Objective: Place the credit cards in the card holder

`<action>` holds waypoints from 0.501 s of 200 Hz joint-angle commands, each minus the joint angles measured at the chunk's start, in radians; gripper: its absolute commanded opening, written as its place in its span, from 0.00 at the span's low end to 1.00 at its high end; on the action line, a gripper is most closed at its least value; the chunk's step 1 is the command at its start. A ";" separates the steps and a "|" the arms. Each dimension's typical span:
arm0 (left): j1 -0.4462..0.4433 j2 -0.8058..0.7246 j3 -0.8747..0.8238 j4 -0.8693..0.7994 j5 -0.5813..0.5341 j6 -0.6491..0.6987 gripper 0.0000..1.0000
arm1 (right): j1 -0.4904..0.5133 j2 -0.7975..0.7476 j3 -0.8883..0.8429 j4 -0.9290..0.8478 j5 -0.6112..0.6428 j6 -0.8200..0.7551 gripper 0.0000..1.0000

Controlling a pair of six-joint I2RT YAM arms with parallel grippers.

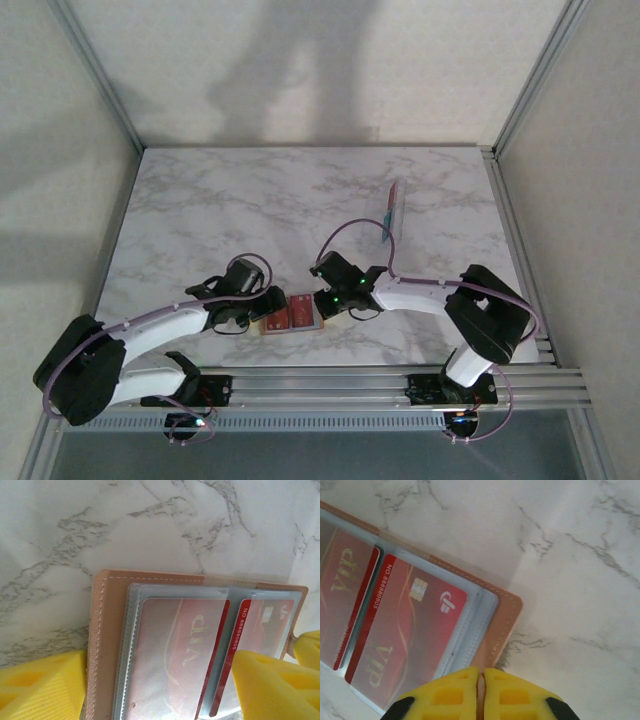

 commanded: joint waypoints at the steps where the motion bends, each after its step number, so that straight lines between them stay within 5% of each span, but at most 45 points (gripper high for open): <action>1: -0.034 -0.001 0.044 0.145 0.146 0.002 0.74 | 0.003 0.031 -0.026 0.088 -0.072 0.015 0.04; 100: -0.080 -0.072 0.044 0.183 0.145 -0.064 0.73 | -0.004 0.035 -0.090 0.218 -0.126 0.078 0.00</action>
